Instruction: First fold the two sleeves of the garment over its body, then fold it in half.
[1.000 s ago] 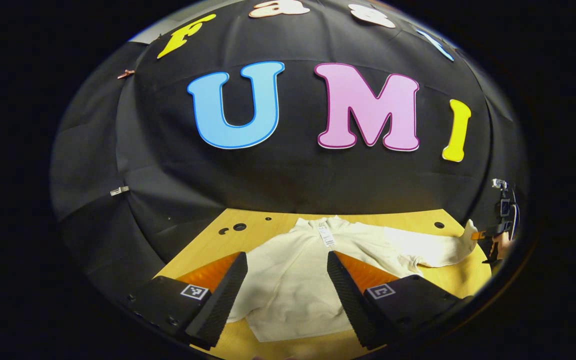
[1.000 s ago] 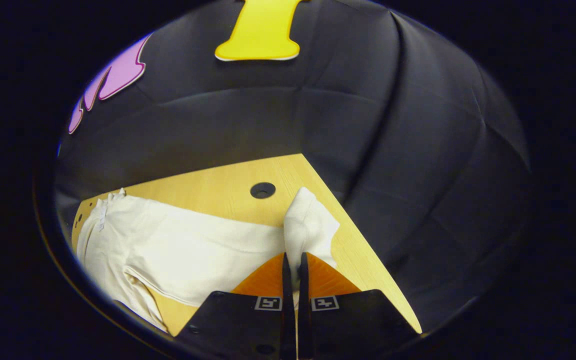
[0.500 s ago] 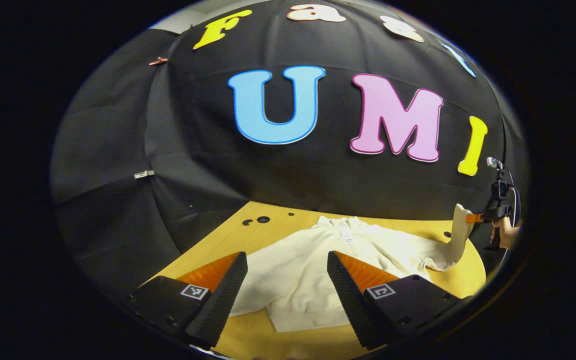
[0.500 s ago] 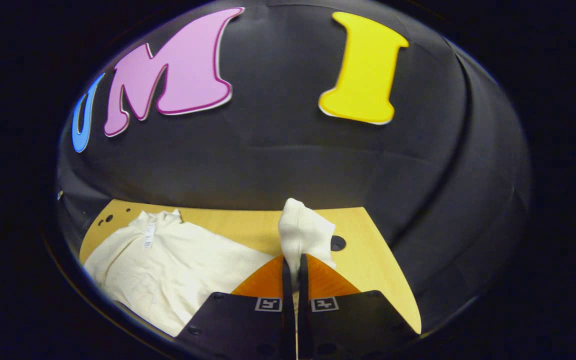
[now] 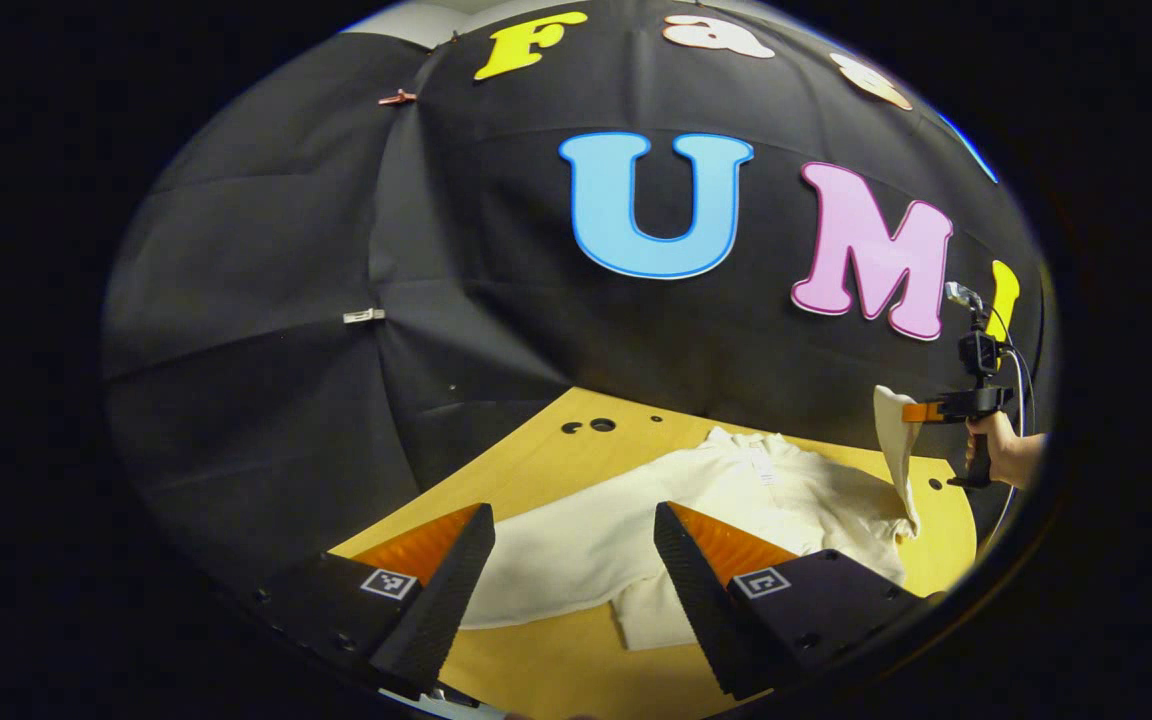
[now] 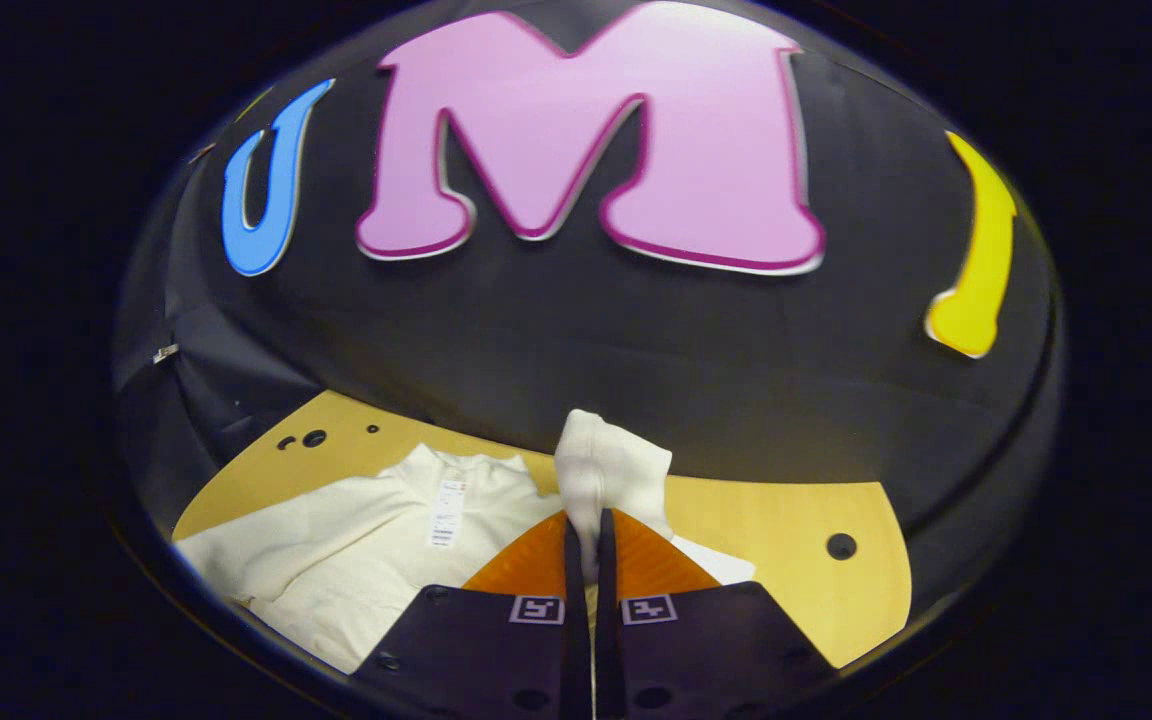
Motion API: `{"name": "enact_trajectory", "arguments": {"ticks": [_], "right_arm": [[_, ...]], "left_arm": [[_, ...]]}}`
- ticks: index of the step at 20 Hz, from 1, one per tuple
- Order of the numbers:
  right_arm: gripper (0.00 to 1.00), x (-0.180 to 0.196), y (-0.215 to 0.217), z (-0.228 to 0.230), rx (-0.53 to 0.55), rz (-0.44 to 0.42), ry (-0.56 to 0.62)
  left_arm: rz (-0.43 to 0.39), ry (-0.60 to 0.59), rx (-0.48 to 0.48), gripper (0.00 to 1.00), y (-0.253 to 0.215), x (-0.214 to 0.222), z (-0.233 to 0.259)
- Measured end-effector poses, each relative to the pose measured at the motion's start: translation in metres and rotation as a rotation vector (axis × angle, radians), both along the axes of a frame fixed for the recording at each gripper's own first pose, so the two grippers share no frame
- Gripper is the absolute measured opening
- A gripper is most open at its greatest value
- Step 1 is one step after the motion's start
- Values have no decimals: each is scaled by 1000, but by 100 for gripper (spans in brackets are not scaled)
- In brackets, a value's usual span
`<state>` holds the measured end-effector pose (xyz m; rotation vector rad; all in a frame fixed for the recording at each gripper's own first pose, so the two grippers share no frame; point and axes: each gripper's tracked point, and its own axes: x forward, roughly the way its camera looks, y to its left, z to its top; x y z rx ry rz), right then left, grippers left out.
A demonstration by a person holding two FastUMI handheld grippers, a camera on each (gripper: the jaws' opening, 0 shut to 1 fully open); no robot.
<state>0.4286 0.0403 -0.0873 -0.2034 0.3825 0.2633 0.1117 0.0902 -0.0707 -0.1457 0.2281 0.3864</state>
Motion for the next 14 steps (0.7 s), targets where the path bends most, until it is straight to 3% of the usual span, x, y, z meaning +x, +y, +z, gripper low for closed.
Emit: {"name": "enact_trajectory", "arguments": {"ticks": [10, 14], "right_arm": [[6, -14, 237, -93, -26, 270, 95], [6, -30, 287, -136, -60, 306, 147]], "left_arm": [[123, 25, -54, 99, 59, -13, -35], [171, 35, -72, 99, 77, -17, -44]]}}
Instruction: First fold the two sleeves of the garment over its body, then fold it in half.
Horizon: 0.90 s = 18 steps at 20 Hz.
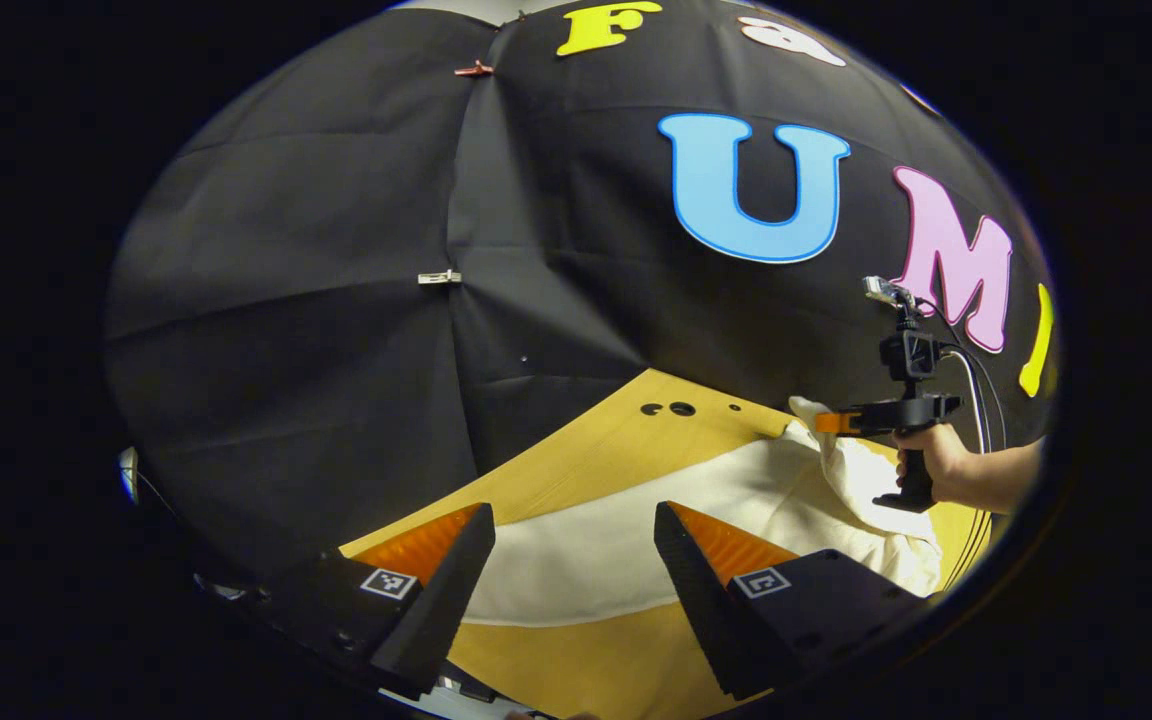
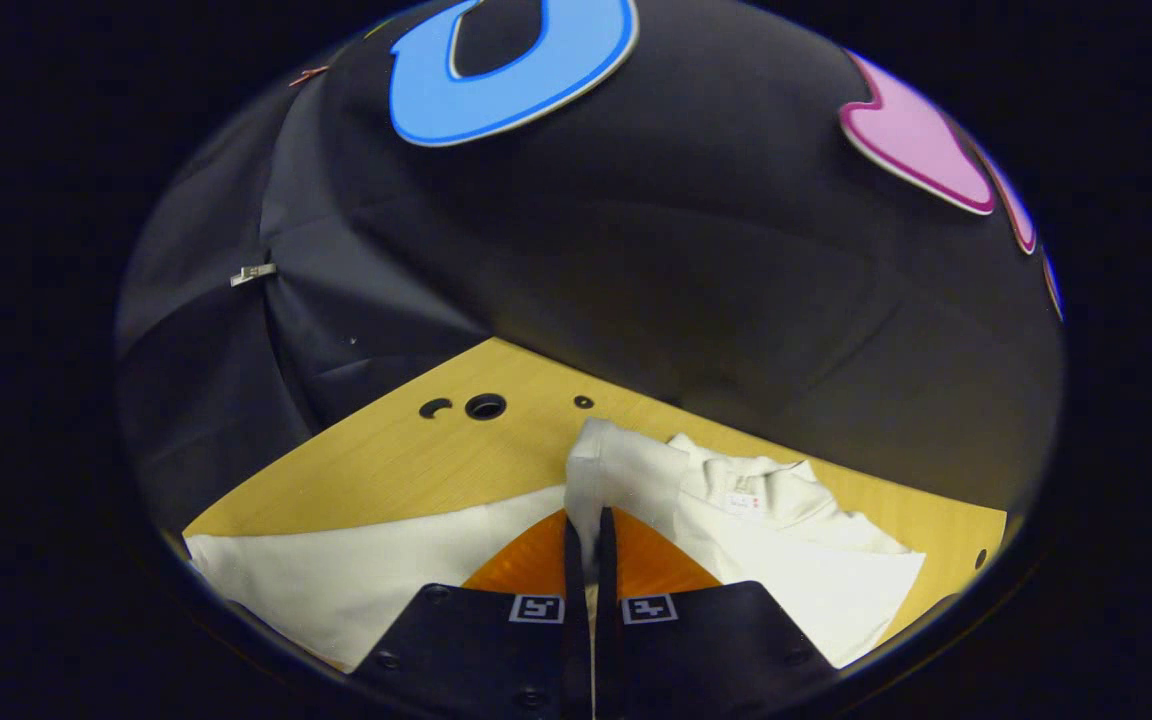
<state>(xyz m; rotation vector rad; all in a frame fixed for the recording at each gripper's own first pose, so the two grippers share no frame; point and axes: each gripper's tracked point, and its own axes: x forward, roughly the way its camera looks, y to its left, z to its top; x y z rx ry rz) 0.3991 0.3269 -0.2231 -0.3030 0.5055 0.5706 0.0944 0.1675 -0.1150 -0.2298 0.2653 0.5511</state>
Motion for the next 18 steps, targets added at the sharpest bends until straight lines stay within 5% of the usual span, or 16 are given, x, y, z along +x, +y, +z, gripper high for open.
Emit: {"name": "enact_trajectory", "arguments": {"ticks": [5, 6, 7, 8, 9, 12, 18], "right_arm": [[21, -26, 37, -39, 28, 47, 89], [47, -32, 39, -36, 48, 51, 96], [43, -37, 37, -34, 58, 50, 93], [81, -42, 33, -30, 66, 46, 85], [89, -45, 25, -24, 68, 35, 77], [99, -53, -9, -8, 72, -6, 50], [99, -51, -108, 36, 63, -155, -36]], "left_arm": [[69, 14, -19, 99, 22, -20, -13], [80, 22, -23, 99, 26, -24, -18], [93, 32, -26, 99, 31, -29, -23], [105, 43, -28, 99, 36, -33, -32], [119, 53, -31, 99, 42, -38, -36], [166, 81, -57, 99, 58, -54, -59], [244, 167, -105, 99, 96, -83, -121]]}}
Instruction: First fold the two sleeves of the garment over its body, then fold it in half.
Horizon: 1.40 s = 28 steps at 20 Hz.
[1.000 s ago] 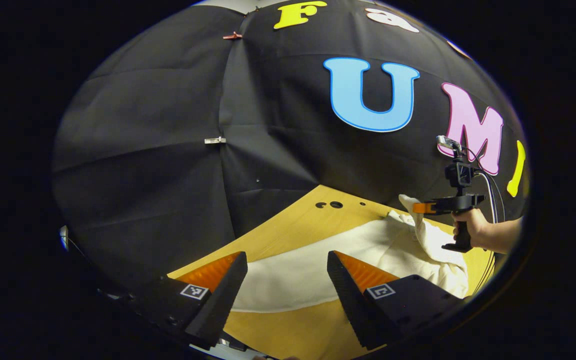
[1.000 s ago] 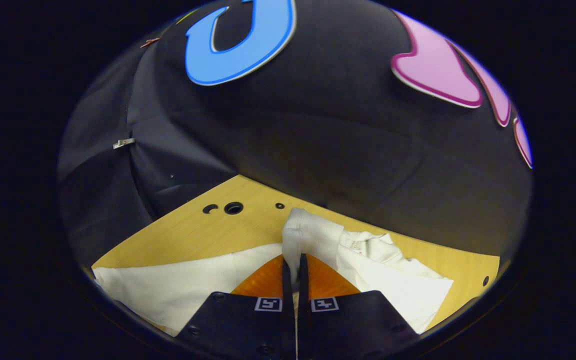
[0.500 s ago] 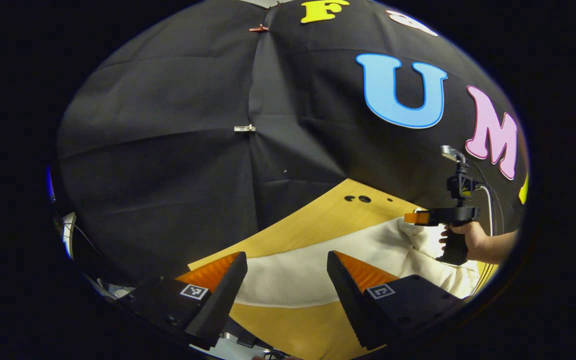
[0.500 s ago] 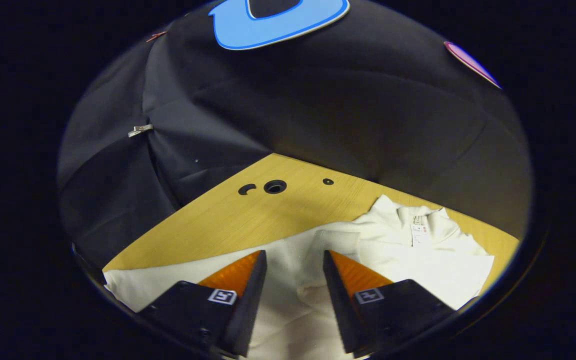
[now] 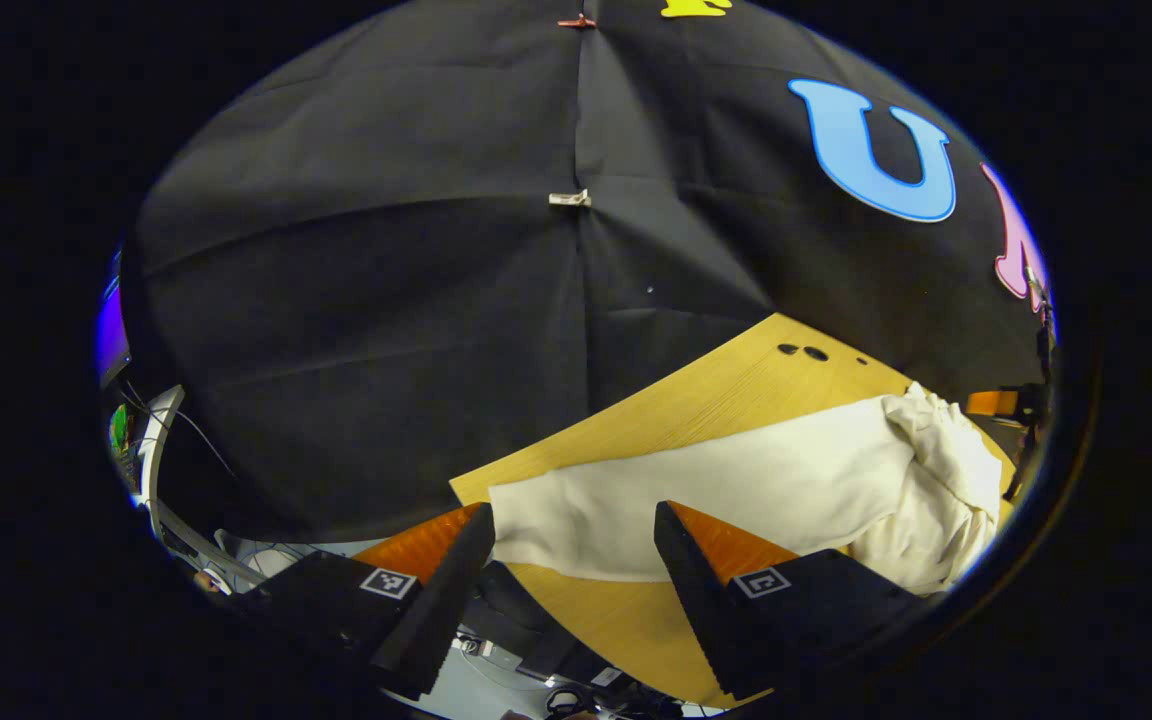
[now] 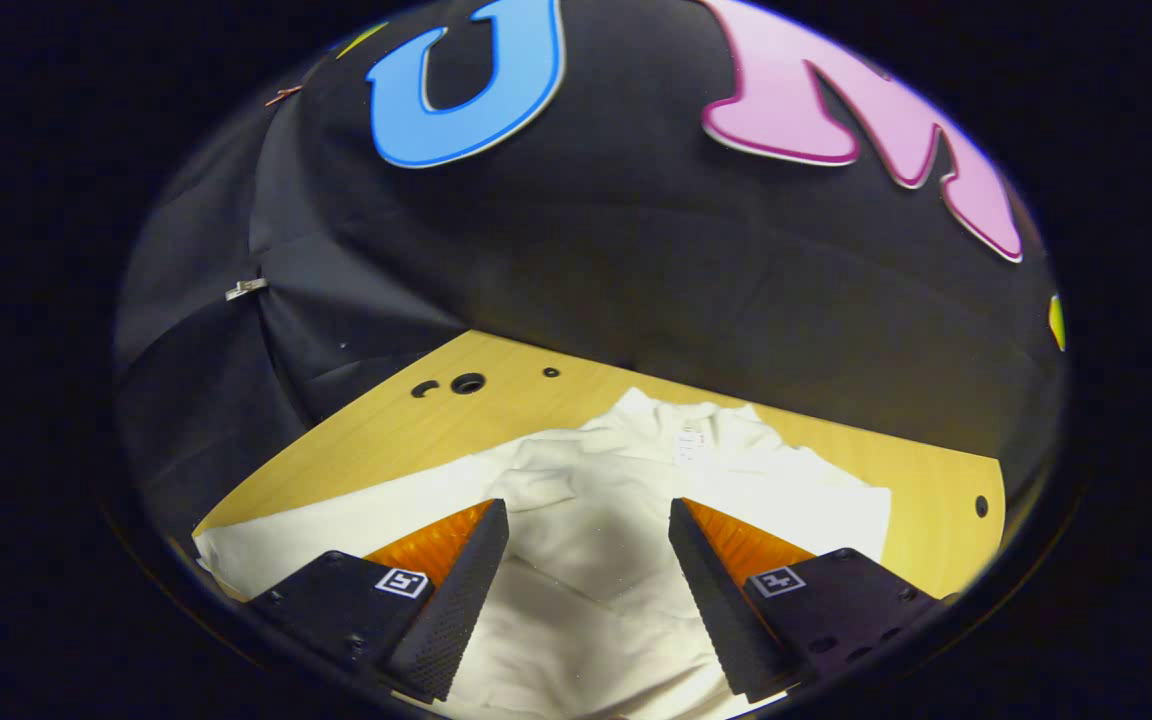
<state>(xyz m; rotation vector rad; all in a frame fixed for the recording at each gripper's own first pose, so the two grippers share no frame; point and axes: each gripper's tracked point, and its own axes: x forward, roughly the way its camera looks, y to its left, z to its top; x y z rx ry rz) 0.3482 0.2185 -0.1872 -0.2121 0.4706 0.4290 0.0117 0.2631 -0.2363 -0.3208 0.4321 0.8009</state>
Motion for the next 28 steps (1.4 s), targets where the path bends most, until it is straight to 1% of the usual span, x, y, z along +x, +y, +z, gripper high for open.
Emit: {"name": "enact_trajectory", "arguments": {"ticks": [2, 4, 5, 7, 11, 12, 15, 16, 18, 20, 22, 23, 24, 25, 26, 27, 28], "right_arm": [[99, 0, -35, 17, 8, -64, -23], [99, -7, -70, 35, 18, -127, -45], [99, -11, -90, 43, 14, -157, -62], [99, -22, -132, 59, -4, -207, -95], [99, -56, -202, 81, -29, -290, -126], [99, -65, -218, 84, -41, -307, -135], [99, -94, -260, 91, -77, -356, -155], [98, -103, -270, 91, -77, -374, -153], [98, -119, -288, 89, -62, -413, -142], [99, -130, -302, 88, -37, -454, -128], [98, -138, -318, 92, -23, -484, -130], [99, -139, -325, 94, -25, -495, -135], [98, -141, -332, 95, -28, -505, -138], [98, -143, -339, 98, -26, -514, -140], [98, -144, -345, 100, -25, -522, -141], [98, -145, -351, 102, -24, -530, -144], [98, -145, -357, 102, -25, -538, -145]], "left_arm": [[-6, 25, -18, 99, 9, -2, -16], [-25, 46, -26, 99, 18, 9, -31], [-34, 63, -30, 98, 22, 14, -40], [-46, 96, -42, 99, 26, 23, -59], [-73, 152, -65, 100, 29, 34, -83], [-78, 147, -48, 100, 27, 36, -82], [-75, 140, -60, 100, 25, 42, -84], [-81, 132, -49, 98, 22, 47, -82], [-110, 140, -22, 72, 14, 55, -84], [-133, 155, 10, 44, 8, 63, -82], [-152, 168, 19, 27, 6, 70, -81], [-154, 162, 6, 24, 6, 72, -79], [-148, 148, -12, 23, 6, 75, -78], [-137, 131, -38, 20, 6, 78, -76], [-125, 119, -62, 8, 6, 77, -75], [-117, 111, -84, 11, 8, 79, -74], [-116, 109, -101, 8, 8, 80, -73]]}}
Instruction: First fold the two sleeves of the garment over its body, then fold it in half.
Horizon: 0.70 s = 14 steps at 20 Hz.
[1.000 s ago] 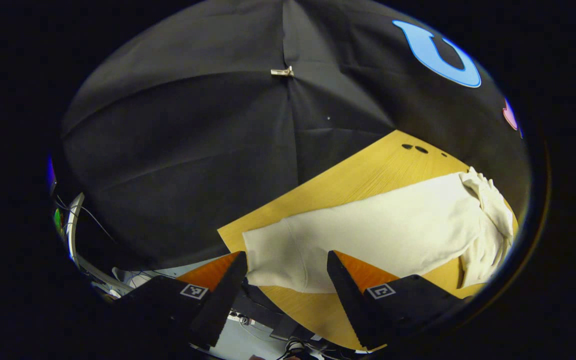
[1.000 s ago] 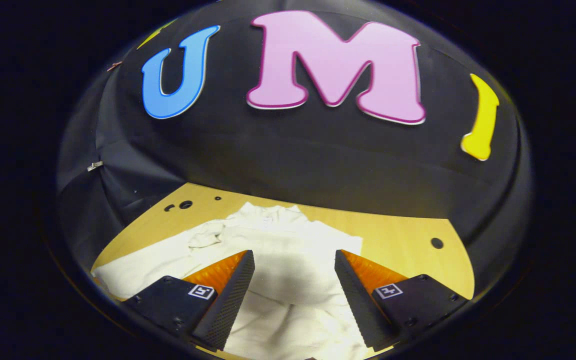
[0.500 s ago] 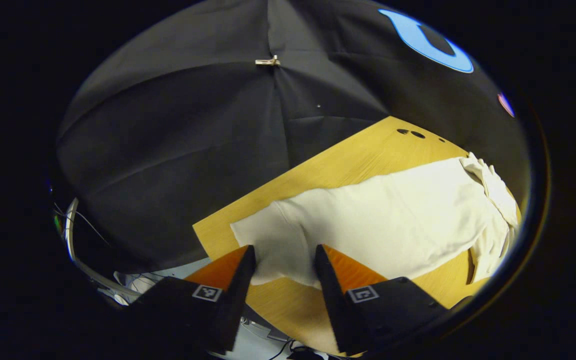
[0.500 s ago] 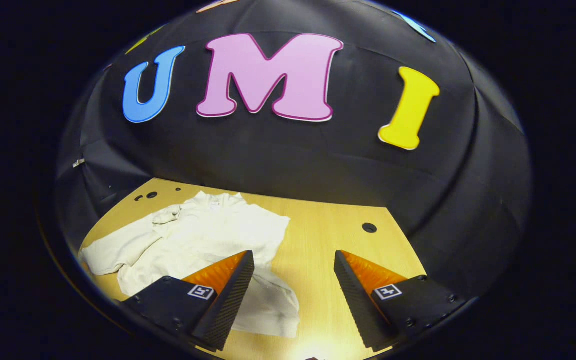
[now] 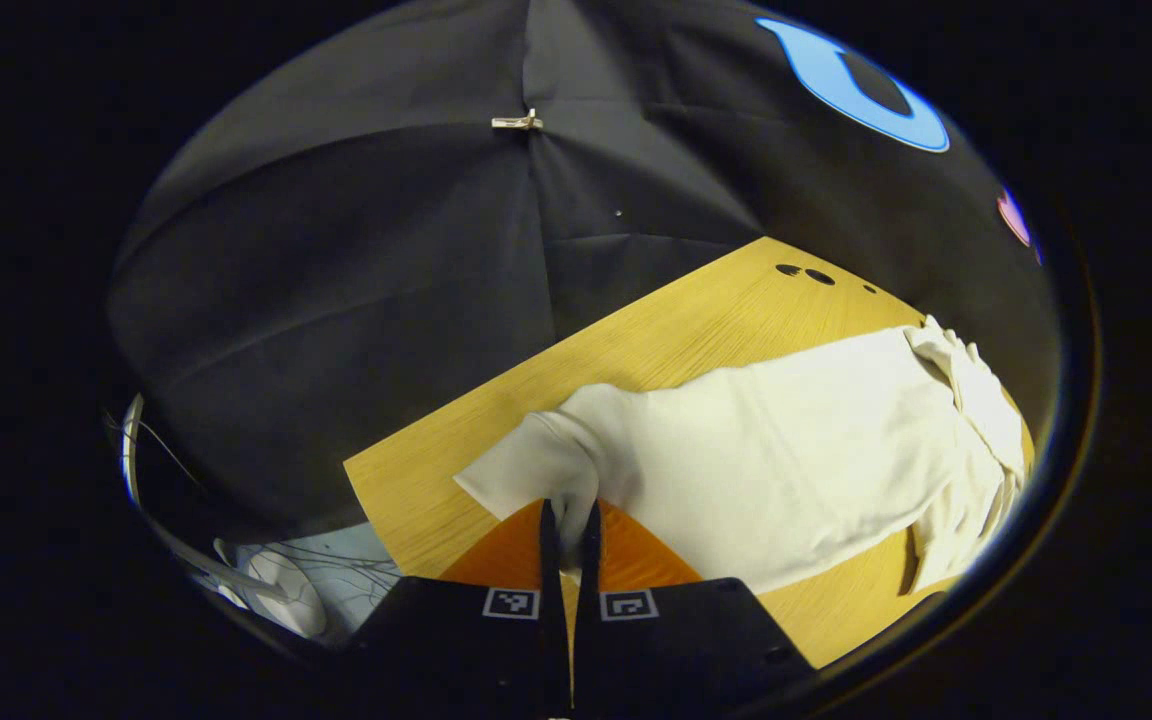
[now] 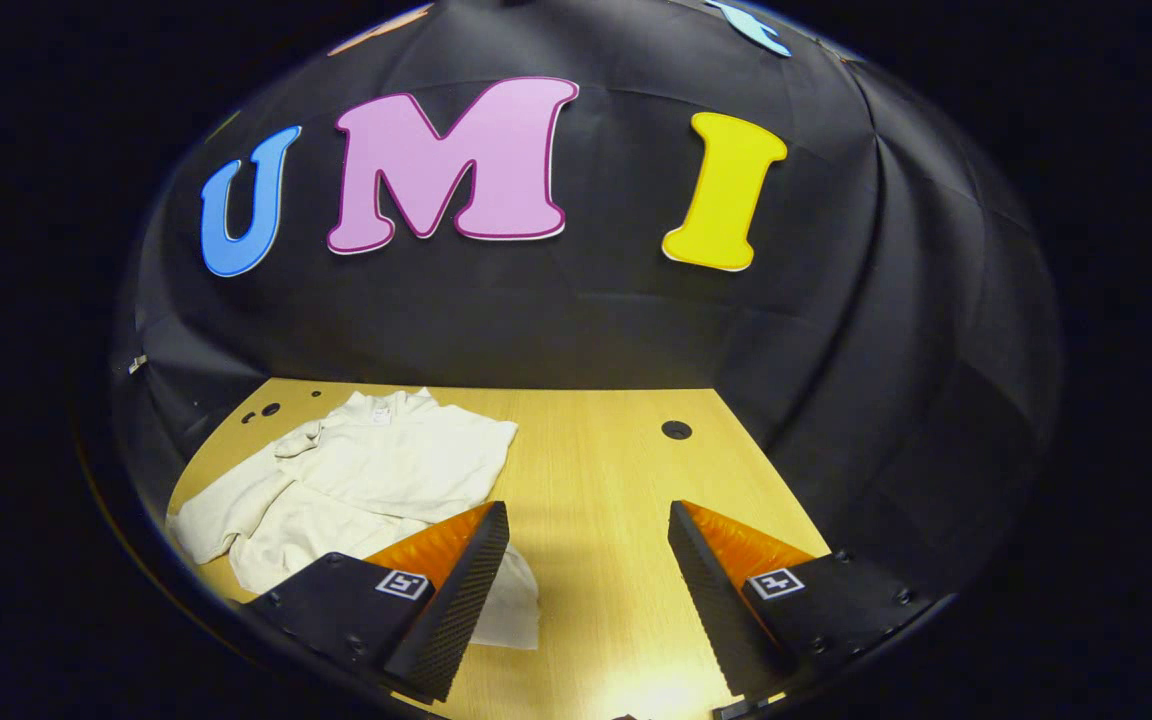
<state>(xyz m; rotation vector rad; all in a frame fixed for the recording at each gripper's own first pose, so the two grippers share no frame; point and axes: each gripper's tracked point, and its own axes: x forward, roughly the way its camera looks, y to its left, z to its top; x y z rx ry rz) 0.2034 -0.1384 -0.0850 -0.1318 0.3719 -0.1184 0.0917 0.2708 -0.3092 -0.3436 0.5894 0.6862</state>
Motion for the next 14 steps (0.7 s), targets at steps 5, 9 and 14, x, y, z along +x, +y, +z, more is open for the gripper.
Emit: {"name": "enact_trajectory", "arguments": {"ticks": [5, 9, 14], "right_arm": [[98, 0, -26, 5, 16, -41, -9], [98, -2, -45, -2, 21, -59, 0], [99, -2, -71, -19, 48, -76, 21]], "left_arm": [[24, -26, -60, 6, -1, 17, 17], [6, -66, -22, 6, 3, 44, 59], [-46, -168, 49, 6, -12, 113, 134]]}}
